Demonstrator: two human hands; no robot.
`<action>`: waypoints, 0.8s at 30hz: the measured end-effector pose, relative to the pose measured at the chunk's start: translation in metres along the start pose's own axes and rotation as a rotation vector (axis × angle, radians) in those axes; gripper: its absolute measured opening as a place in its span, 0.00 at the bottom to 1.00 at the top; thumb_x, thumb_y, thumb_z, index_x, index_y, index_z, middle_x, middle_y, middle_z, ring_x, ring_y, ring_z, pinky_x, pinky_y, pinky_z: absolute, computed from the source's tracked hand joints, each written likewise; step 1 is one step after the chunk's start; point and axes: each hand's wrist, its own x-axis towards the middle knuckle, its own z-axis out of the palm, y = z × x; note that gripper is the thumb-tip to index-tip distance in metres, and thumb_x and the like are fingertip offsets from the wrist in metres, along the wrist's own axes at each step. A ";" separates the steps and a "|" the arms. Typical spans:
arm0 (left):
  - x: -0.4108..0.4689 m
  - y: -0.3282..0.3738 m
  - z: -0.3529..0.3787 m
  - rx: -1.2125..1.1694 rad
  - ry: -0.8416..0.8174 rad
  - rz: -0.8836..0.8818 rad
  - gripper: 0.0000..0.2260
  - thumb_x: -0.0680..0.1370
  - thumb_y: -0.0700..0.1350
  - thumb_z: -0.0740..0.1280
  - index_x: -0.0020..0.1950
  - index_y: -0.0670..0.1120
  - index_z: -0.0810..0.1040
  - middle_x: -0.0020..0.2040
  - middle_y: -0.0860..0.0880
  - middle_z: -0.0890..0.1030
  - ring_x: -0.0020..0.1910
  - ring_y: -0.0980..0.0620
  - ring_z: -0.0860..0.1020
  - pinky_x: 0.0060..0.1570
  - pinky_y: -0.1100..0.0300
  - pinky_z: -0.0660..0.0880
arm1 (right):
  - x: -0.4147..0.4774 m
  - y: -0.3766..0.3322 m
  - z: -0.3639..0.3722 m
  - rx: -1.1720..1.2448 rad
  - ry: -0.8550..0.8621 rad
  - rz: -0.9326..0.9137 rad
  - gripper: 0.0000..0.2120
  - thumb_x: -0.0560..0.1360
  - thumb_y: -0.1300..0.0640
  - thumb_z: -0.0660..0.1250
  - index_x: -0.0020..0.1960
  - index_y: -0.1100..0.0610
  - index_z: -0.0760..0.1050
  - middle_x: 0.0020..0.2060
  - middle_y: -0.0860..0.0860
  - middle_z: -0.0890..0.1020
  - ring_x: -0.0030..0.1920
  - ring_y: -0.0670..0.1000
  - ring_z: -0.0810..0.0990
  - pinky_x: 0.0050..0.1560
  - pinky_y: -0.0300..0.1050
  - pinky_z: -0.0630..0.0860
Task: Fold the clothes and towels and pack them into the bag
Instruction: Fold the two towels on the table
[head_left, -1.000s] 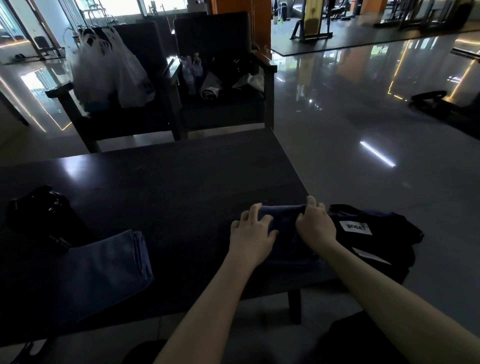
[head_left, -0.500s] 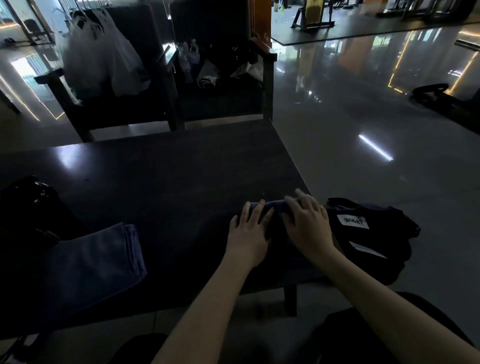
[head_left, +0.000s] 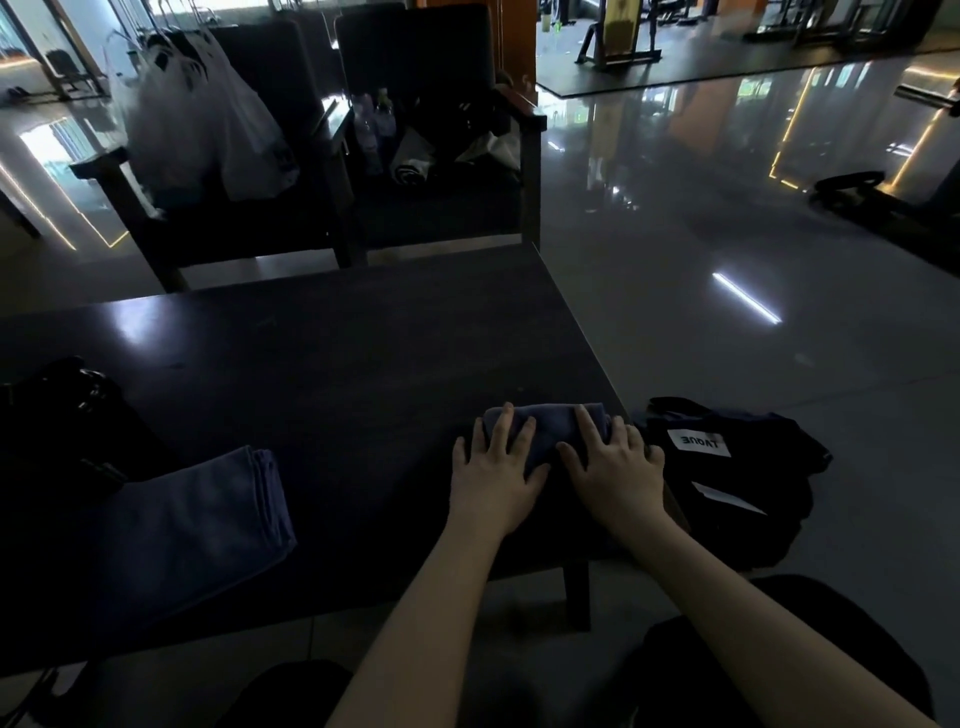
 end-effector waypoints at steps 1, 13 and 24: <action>0.000 0.001 -0.001 0.006 0.000 -0.005 0.28 0.81 0.61 0.49 0.78 0.56 0.43 0.78 0.53 0.37 0.77 0.43 0.42 0.74 0.43 0.44 | -0.002 -0.002 -0.001 -0.008 0.009 0.008 0.29 0.79 0.37 0.46 0.77 0.44 0.46 0.74 0.59 0.59 0.73 0.59 0.56 0.67 0.56 0.57; -0.005 0.000 -0.013 -0.519 0.064 -0.042 0.23 0.82 0.50 0.56 0.77 0.49 0.59 0.79 0.51 0.46 0.75 0.42 0.53 0.73 0.51 0.56 | 0.003 0.005 -0.015 0.418 -0.062 -0.022 0.27 0.77 0.50 0.64 0.74 0.49 0.62 0.61 0.60 0.70 0.62 0.59 0.71 0.59 0.44 0.67; -0.019 -0.023 -0.023 -0.718 0.235 -0.231 0.29 0.74 0.41 0.71 0.73 0.46 0.66 0.71 0.43 0.66 0.68 0.47 0.68 0.62 0.64 0.65 | -0.008 -0.017 -0.018 0.594 0.022 -0.118 0.27 0.74 0.64 0.65 0.72 0.53 0.67 0.49 0.53 0.68 0.55 0.57 0.74 0.50 0.37 0.65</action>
